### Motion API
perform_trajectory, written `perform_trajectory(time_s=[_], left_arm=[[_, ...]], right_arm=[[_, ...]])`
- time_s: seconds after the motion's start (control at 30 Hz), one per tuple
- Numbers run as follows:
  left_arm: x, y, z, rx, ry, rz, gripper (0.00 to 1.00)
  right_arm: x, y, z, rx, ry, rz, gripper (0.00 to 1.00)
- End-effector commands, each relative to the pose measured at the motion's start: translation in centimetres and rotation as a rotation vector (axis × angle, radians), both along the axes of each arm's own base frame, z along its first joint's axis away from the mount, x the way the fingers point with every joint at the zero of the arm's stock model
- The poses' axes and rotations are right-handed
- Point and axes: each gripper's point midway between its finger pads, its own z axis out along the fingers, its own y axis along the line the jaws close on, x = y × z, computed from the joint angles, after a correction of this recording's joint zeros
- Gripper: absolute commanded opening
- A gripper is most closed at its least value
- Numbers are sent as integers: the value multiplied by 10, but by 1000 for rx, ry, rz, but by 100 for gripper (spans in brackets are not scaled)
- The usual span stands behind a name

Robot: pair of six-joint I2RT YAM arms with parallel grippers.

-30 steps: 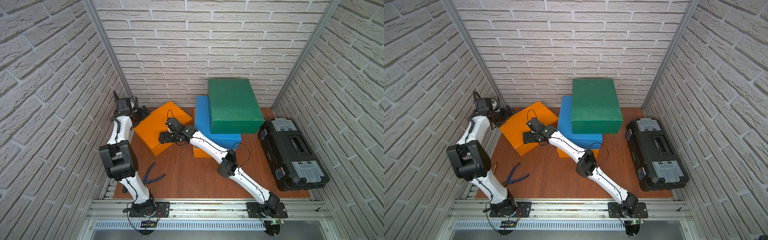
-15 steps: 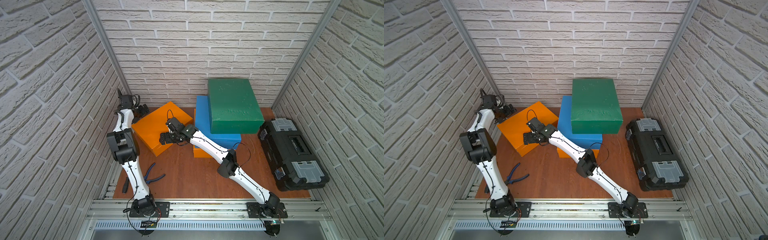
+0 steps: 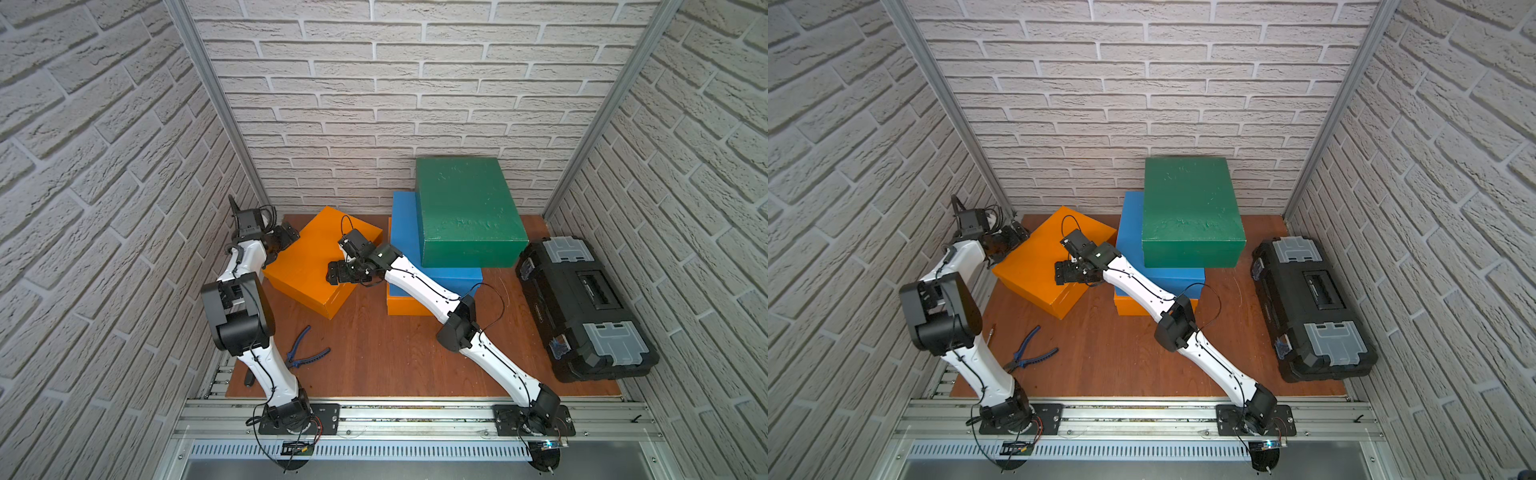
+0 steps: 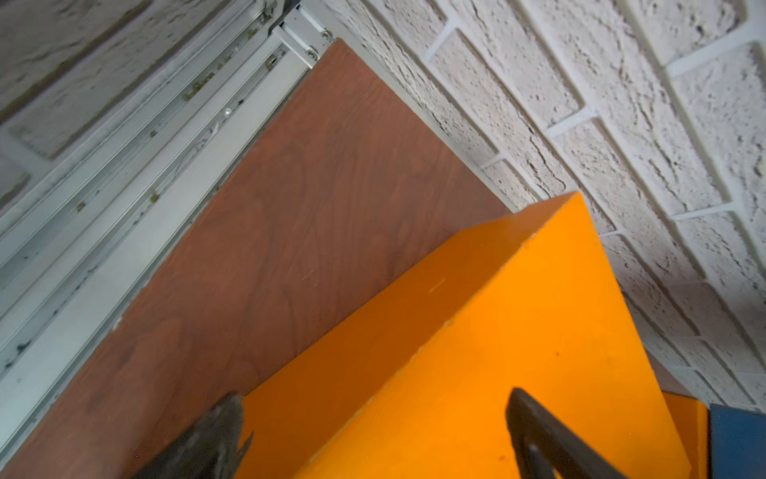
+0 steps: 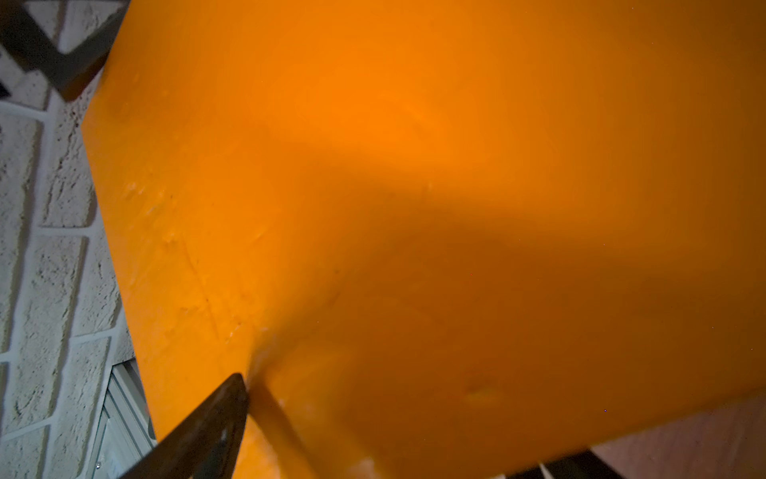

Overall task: Stack the shoeboxes
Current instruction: Pick up the shoebox from the corner of the board.

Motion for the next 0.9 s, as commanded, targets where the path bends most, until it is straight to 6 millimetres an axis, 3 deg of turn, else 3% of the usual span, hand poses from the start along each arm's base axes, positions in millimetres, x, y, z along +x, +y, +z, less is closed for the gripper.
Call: perform_trajectory(time_s=[0.0, 0.27, 0.4, 0.53, 0.87], left_arm=[[-40, -20, -28, -97, 108, 25, 98], [-64, -28, -29, -123, 100, 50, 98], [-62, -30, -31, -135, 104, 44, 98], [-63, -37, -36, -150, 113, 38, 98], [-94, -42, -50, -160, 164, 99, 98]], right_arm=[[-8, 10, 36, 63, -52, 60, 90], [-6, -3, 27, 16, -34, 66, 90], [-2, -14, 25, -20, -30, 37, 93], [1, -13, 23, -15, -36, 28, 100], [20, -12, 12, 11, -43, -28, 100]])
